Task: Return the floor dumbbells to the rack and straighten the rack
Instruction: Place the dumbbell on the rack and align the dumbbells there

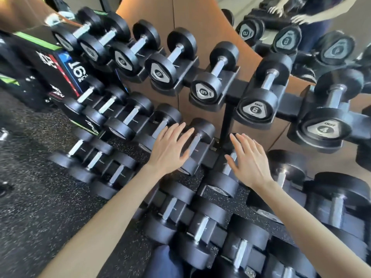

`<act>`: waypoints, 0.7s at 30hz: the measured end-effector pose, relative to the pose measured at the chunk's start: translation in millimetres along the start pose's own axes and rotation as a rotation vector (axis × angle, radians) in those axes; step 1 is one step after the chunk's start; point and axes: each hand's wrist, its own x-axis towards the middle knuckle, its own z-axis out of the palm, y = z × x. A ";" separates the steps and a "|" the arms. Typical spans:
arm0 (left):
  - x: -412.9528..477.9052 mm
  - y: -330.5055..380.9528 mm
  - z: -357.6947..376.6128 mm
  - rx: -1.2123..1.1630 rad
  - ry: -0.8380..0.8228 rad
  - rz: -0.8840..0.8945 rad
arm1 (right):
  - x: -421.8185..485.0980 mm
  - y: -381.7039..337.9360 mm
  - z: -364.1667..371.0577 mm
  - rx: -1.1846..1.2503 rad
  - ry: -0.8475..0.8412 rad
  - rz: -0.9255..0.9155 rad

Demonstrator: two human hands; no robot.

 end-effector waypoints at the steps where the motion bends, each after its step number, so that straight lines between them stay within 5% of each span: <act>1: 3.1 -0.4 -1.8 -0.002 0.008 0.005 | 2.0 -1.1 -2.0 -0.002 0.004 0.000; 21: 142.9 -142.6 42.0 -0.106 -0.009 0.287 | 145.6 -44.0 27.1 -0.048 0.058 0.249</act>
